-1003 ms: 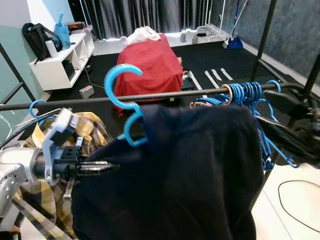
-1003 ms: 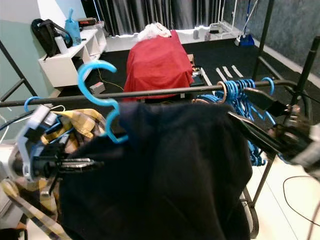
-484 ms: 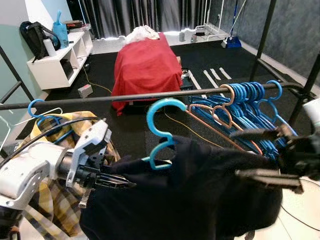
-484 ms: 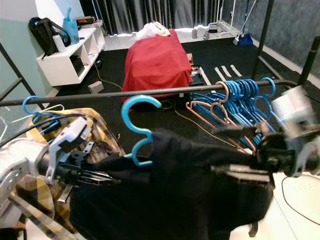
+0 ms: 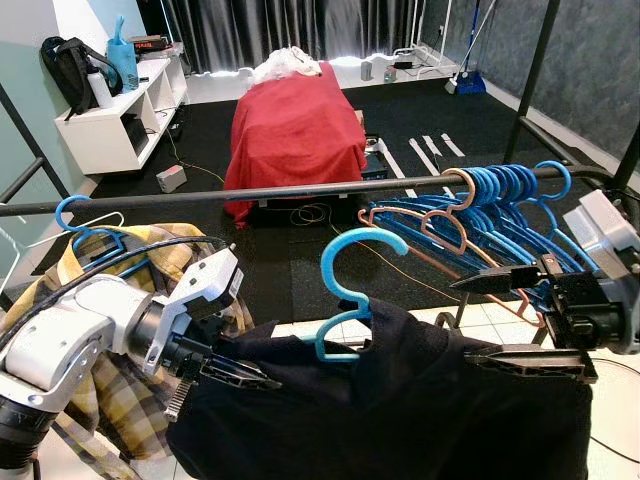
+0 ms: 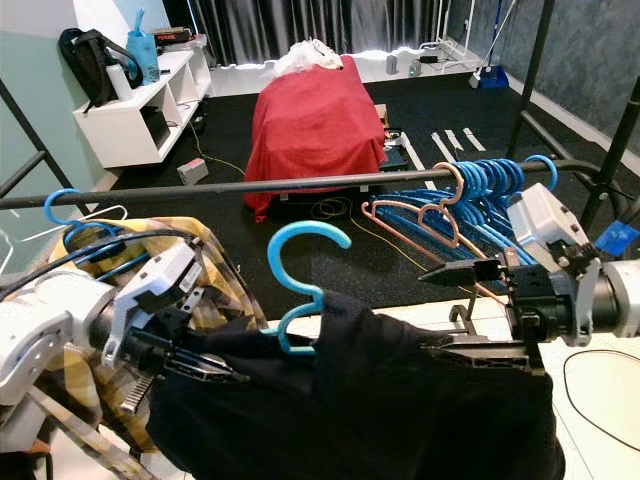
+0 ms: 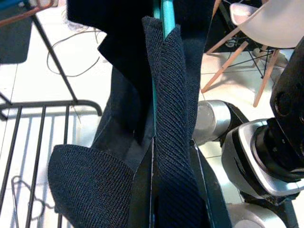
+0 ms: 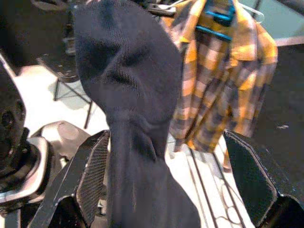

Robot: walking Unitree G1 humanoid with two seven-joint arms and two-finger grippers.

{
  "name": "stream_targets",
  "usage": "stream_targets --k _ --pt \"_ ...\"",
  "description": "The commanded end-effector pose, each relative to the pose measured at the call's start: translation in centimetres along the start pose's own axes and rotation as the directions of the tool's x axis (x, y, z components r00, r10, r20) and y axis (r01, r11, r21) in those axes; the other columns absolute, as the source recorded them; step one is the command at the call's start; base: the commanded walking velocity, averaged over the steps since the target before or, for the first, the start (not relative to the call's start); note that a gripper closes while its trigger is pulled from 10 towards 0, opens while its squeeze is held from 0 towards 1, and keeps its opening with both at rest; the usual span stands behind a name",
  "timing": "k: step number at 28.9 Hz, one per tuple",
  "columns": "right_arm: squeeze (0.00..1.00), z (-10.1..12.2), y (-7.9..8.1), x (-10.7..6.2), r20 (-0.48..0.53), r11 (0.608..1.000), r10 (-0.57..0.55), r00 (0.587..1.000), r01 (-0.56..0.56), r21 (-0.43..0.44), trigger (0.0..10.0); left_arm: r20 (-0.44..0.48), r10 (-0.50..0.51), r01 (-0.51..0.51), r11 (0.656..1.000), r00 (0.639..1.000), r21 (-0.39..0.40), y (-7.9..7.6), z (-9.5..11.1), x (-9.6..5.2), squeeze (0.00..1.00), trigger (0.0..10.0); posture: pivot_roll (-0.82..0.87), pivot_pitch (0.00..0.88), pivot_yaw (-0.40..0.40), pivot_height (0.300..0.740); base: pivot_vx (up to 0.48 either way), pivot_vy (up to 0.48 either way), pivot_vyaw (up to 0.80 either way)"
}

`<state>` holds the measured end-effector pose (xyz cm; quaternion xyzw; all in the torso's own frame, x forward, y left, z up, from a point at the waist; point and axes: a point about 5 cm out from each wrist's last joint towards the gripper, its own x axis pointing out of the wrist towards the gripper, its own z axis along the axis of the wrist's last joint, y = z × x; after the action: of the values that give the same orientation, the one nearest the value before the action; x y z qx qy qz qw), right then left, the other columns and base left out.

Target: Hang hanger

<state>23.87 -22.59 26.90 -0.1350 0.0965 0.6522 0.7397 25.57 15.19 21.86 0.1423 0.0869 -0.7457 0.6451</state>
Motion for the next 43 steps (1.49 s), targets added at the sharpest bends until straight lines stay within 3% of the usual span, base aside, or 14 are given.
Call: stream_targets --k 1,2,8,9,29,30,31,32,33,35,36,39,40,43 --pt "0.0 -0.2 0.1 0.6 -0.016 1.0 0.03 0.999 -0.03 0.005 8.7 0.003 -0.022 0.022 0.999 1.0 0.038 -0.1 0.5 0.3 0.0 0.0 -0.2 0.0 0.031 0.74 0.0 0.0 0.0" --pt "0.0 -0.3 0.0 1.3 -0.024 0.999 0.053 0.998 -0.053 0.004 5.6 0.002 -0.027 0.027 0.999 1.0 0.044 0.0 0.6 0.5 0.0 0.0 -0.2 0.0 0.031 0.74 0.0 0.0 0.0" --pt "0.0 -0.8 0.0 2.4 -0.06 0.994 0.105 0.993 -0.105 0.007 5.5 0.0 -0.035 0.035 0.998 0.999 0.054 0.2 0.7 0.8 0.0 0.0 -0.2 0.0 0.029 0.74 0.0 0.0 0.0" --pt "0.0 -1.0 -0.1 2.6 -0.081 0.993 0.114 0.99 -0.114 0.01 0.0 0.0 -0.037 0.037 0.998 0.999 0.059 0.2 0.8 0.9 0.0 0.0 -0.2 0.0 0.028 0.74 0.0 0.0 0.0" --pt "0.0 -1.6 -0.6 2.7 -0.189 0.993 0.117 0.975 -0.121 -0.009 0.0 -0.066 -0.049 0.057 0.991 0.997 0.125 0.7 1.0 1.9 0.0 0.0 -0.21 0.0 0.03 0.74 0.0 0.0 0.0" --pt "0.0 -1.5 -0.7 2.6 -0.186 0.993 0.109 0.977 -0.114 -0.017 0.0 -0.062 -0.037 0.046 0.989 0.997 0.138 0.8 1.1 2.0 0.0 2.1 -0.21 0.0 0.03 0.74 0.0 0.0 0.0" --pt "0.0 -1.5 -0.8 2.6 -0.183 0.994 0.103 0.978 -0.109 -0.023 0.0 -0.06 -0.029 0.037 0.988 0.998 0.147 0.9 1.1 2.0 0.0 6.2 -0.21 0.0 0.03 0.74 0.0 0.0 0.0" --pt "0.0 -1.5 -0.8 2.6 -0.183 0.994 0.103 0.978 -0.109 -0.023 0.0 -0.06 -0.029 0.037 0.988 0.998 0.147 0.9 1.1 2.0 0.0 6.2 -0.21 0.0 0.03 0.74 0.0 0.0 0.0" --pt "0.0 -1.3 -1.0 2.5 -0.17 0.995 0.089 0.981 -0.096 -0.036 0.0 -0.042 -0.017 0.023 0.99 0.999 0.143 1.1 1.2 2.1 0.0 10.0 -0.21 0.0 0.031 0.74 0.0 0.0 0.0" --pt "0.0 -1.1 -1.1 2.5 -0.153 0.995 0.071 0.986 -0.08 -0.052 0.0 -0.013 -0.005 0.006 0.992 1.0 0.128 1.4 1.3 2.1 0.0 10.0 -0.21 0.0 0.032 0.74 0.0 0.0 0.0" --pt "0.0 -0.9 -1.2 2.5 -0.137 0.996 0.054 0.989 -0.064 -0.065 0.0 0.03 0.021 -0.024 0.993 0.999 0.116 1.8 1.6 2.1 0.49 10.0 -0.21 0.0 0.035 0.74 0.0 0.0 0.0" --pt "0.0 -0.7 -1.4 2.4 -0.12 0.996 0.038 0.992 -0.047 -0.077 0.0 0.077 0.05 -0.058 0.993 0.996 0.104 2.2 2.0 2.0 0.49 10.0 -0.21 0.0 0.035 0.74 0.0 0.0 0.0" --pt "0.0 -0.6 -1.5 2.4 -0.11 0.996 0.026 0.994 -0.035 -0.082 0.0 0.109 0.074 -0.081 0.994 0.991 0.068 2.5 2.2 1.8 1.0 10.0 -0.21 0.0 0.036 0.74 0.0 0.0 0.0" --pt "0.0 -0.1 -1.8 2.0 -0.071 0.994 -0.031 0.997 0.024 -0.104 0.0 0.18 0.16 -0.171 0.984 0.971 0.048 3.2 2.5 0.5 1.0 10.0 -0.21 0.0 0.047 0.74 0.0 0.0 0.0"
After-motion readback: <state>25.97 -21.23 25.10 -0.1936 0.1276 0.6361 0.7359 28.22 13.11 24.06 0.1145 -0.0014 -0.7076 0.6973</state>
